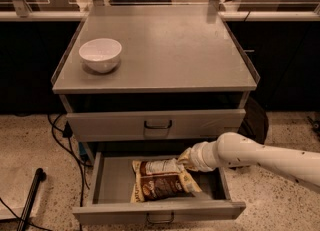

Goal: Place brown chip bag into middle drawer

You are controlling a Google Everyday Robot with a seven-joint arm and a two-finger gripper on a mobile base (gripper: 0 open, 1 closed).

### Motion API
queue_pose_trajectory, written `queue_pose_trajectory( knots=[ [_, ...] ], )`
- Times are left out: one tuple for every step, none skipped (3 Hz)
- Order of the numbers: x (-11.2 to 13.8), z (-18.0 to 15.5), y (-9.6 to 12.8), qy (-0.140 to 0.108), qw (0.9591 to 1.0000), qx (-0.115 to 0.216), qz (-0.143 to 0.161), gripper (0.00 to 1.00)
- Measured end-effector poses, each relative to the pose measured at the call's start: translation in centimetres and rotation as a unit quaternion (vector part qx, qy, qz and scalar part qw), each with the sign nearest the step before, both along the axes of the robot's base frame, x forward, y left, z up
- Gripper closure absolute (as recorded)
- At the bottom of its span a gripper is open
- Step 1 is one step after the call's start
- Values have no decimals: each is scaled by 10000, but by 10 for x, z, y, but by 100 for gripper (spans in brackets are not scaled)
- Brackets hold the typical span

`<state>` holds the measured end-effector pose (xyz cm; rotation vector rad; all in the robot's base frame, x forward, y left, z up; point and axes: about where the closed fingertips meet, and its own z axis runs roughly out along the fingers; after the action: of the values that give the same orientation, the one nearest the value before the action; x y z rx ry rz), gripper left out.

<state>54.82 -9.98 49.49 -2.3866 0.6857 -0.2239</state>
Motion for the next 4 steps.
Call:
queue_pose_trajectory(
  knots=[
    [12, -19, -9, -201, 9993, -300, -43, 100],
    [26, -40, -22, -269, 9978, -575, -200, 100],
    [35, -59, -38, -275, 9957, -779, -409, 100],
    [37, -60, -43, -286, 9953, -813, -444, 82]
  ],
)
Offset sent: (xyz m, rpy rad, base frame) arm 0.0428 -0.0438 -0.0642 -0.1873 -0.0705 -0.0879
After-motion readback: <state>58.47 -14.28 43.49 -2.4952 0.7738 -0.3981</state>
